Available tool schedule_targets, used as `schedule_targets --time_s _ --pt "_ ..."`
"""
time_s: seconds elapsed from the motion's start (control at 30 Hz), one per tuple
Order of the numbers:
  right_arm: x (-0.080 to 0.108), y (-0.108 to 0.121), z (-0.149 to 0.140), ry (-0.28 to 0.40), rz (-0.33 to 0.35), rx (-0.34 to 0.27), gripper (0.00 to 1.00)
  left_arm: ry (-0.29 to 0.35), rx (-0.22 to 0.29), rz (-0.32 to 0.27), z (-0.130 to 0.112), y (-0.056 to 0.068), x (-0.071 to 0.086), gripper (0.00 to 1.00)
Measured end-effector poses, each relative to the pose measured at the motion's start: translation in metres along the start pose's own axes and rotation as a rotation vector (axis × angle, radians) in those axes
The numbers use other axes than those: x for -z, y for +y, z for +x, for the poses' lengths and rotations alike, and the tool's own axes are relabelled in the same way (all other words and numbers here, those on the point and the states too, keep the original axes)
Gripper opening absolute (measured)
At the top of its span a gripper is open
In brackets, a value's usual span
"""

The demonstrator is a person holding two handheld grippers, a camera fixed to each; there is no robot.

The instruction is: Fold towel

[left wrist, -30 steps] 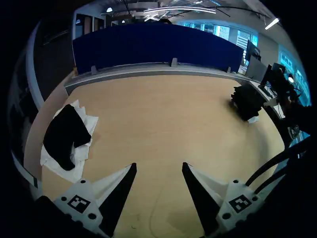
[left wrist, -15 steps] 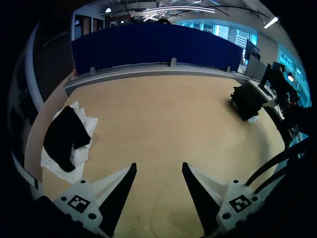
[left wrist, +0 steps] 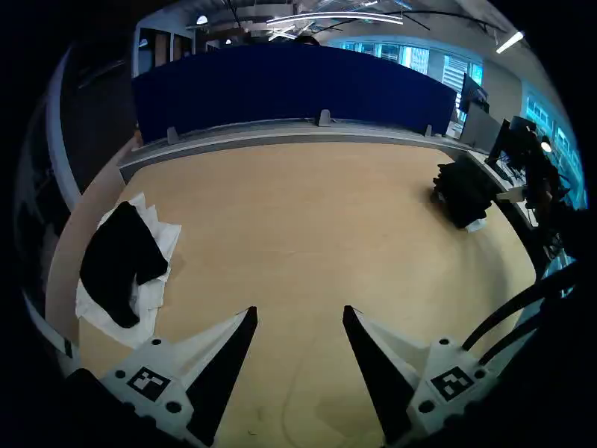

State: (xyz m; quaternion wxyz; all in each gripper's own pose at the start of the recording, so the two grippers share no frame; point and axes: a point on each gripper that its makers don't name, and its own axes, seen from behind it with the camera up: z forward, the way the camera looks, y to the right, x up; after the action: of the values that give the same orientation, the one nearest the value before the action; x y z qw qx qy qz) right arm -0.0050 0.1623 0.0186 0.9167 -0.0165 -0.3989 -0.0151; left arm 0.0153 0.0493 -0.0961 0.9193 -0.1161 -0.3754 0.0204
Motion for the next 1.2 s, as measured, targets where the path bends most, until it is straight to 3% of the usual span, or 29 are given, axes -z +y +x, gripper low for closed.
schedule_targets --time_s 0.13,0.57,0.8,1.2 --pt "0.003 0.0 0.005 0.023 -0.005 -0.007 0.86 0.0 -0.001 0.001 0.0 -0.001 0.0 0.85" --pt "0.0 -0.017 0.029 0.065 0.025 0.01 0.89 0.003 -0.001 0.001 0.001 -0.002 0.001 0.85" --pt "-0.016 -0.036 0.057 0.095 0.058 0.023 0.99 0.003 0.006 0.013 0.001 -0.007 0.004 0.85" --pt "-0.052 -0.059 0.093 0.107 0.092 0.069 1.0 -0.005 0.032 0.044 -0.001 -0.016 0.006 0.85"
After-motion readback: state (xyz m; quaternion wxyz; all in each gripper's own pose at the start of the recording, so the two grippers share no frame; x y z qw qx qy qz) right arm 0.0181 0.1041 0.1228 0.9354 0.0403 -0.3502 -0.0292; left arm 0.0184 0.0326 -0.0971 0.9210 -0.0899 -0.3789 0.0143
